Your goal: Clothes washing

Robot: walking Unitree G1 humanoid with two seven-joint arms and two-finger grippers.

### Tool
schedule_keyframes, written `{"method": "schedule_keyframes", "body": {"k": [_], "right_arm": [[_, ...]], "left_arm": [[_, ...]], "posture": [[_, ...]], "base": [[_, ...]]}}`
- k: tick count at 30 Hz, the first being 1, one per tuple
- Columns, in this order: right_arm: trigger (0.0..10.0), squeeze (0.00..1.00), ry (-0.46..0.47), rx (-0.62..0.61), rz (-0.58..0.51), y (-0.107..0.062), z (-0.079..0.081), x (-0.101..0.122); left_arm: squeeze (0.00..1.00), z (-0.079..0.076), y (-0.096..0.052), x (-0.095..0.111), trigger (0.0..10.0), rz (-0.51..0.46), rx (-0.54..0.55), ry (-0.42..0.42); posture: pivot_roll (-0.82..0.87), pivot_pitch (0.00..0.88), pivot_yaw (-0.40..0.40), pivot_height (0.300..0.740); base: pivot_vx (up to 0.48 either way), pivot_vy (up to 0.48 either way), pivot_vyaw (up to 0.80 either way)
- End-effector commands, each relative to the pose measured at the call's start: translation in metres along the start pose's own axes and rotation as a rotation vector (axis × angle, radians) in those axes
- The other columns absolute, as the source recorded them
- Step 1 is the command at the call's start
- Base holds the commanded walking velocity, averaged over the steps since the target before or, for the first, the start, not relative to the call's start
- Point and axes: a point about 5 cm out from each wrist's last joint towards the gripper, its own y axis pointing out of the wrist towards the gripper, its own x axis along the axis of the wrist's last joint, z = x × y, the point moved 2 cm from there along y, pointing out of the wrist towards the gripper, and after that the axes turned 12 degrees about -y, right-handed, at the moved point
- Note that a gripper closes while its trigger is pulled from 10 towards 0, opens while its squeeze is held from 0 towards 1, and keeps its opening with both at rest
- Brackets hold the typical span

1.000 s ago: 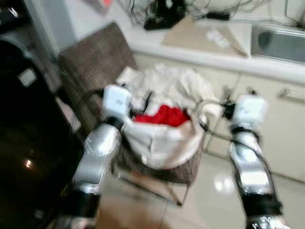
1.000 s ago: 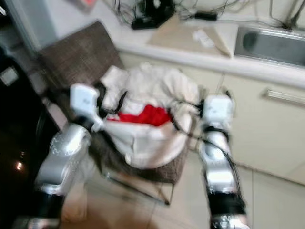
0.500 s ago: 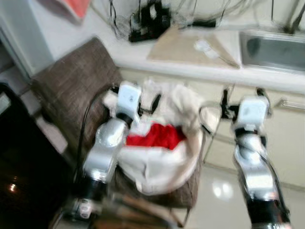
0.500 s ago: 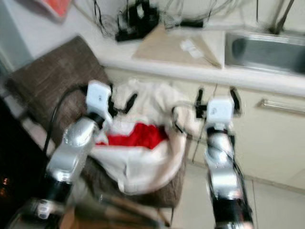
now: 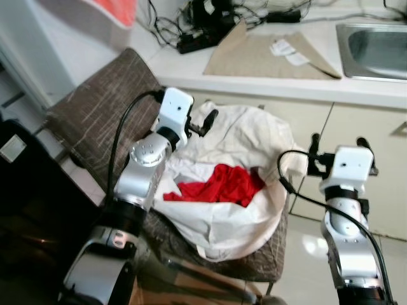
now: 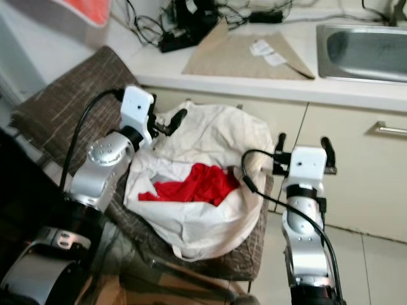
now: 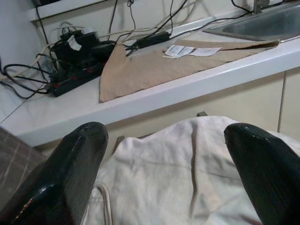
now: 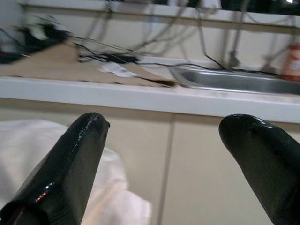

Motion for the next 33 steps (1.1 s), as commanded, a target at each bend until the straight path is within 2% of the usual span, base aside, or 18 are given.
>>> {"method": "schedule_keyframes", "body": {"k": [1,4,5,9,13,16,21,24,26,27,28,29,30,31,32,33], "right_arm": [[10.0,0.00,0.003,0.009,-0.004,-0.002,0.001,0.003],[10.0,0.00,0.026,0.035,-0.021,-0.005,0.003,0.007],[10.0,0.00,0.044,0.061,-0.020,-0.008,0.004,0.008],[10.0,0.00,0.050,0.066,-0.001,-0.010,0.004,0.005],[10.0,0.00,0.055,0.073,0.010,-0.009,0.005,0.003],[10.0,0.00,0.066,0.105,-0.014,-0.008,0.012,0.010],[10.0,0.00,0.071,0.123,-0.031,-0.013,0.017,0.015],[10.0,0.00,0.079,0.122,-0.034,-0.023,0.017,0.019],[10.0,0.00,0.084,0.132,-0.036,-0.035,0.019,0.024],[10.0,0.00,0.084,0.132,-0.036,-0.035,0.019,0.024],[10.0,0.00,0.080,0.141,-0.039,-0.042,0.020,0.026],[10.0,0.00,0.080,0.141,-0.039,-0.042,0.020,0.026],[10.0,0.00,0.076,0.151,-0.042,-0.050,0.020,0.028],[10.0,0.00,0.076,0.151,-0.042,-0.050,0.020,0.028],[10.0,0.00,0.071,0.160,-0.035,-0.059,0.019,0.029],[10.0,0.00,0.071,0.160,-0.035,-0.059,0.019,0.029]], "left_arm": [[0.00,0.002,0.000,0.004,10.0,-0.022,-0.006,0.006],[0.00,0.007,0.001,0.002,10.0,0.002,-0.010,0.025],[0.00,0.015,0.004,0.002,10.0,0.026,0.003,0.028],[0.00,0.027,0.006,0.009,10.0,0.007,0.058,0.003],[0.00,0.026,0.006,0.010,10.0,-0.003,0.059,0.002],[0.00,0.014,0.008,0.003,10.0,0.004,0.019,0.024],[0.00,0.006,0.011,-0.001,10.0,0.022,-0.025,0.076],[0.00,0.004,0.015,-0.006,10.0,0.062,-0.048,0.108],[0.00,0.008,0.020,-0.011,10.0,0.119,-0.051,0.153],[0.00,0.008,0.020,-0.011,10.0,0.119,-0.051,0.153],[0.00,0.011,0.022,-0.014,10.0,0.151,-0.041,0.177],[0.00,0.011,0.022,-0.014,10.0,0.151,-0.041,0.177],[0.00,0.014,0.024,-0.019,10.0,0.199,-0.023,0.203],[0.00,0.014,0.024,-0.019,10.0,0.199,-0.023,0.203],[0.00,0.019,0.024,-0.024,10.0,0.245,0.013,0.214],[0.00,0.019,0.024,-0.024,10.0,0.245,0.013,0.214]], "posture": [[-0.31,0.012,0.154,0.727],[-0.32,0.027,0.157,0.727],[-0.32,0.030,0.157,0.727],[-0.32,0.031,0.158,0.727],[-0.33,0.028,0.158,0.727],[-0.32,0.027,0.156,0.727],[-0.32,0.056,0.169,0.727],[-0.32,0.089,0.177,0.727],[-0.34,0.152,0.201,0.727],[-0.34,0.152,0.201,0.727],[-0.35,0.172,0.210,0.727],[-0.35,0.172,0.210,0.727],[-0.36,0.202,0.219,0.727],[-0.36,0.202,0.219,0.727],[-0.38,0.233,0.230,0.727],[-0.38,0.233,0.230,0.727]], "base": [[0.000,0.000,0.00],[0.000,0.000,0.00],[0.000,0.000,0.00],[0.000,0.000,0.00],[0.000,0.000,0.00],[0.094,0.000,0.00],[0.421,0.000,0.00],[0.480,0.000,0.00],[0.480,0.000,0.00],[0.480,0.000,0.00],[0.480,0.000,0.00],[0.480,0.000,0.00],[0.480,0.000,0.00],[0.480,0.000,0.00],[0.480,0.000,0.00],[0.480,0.000,0.00]]}}
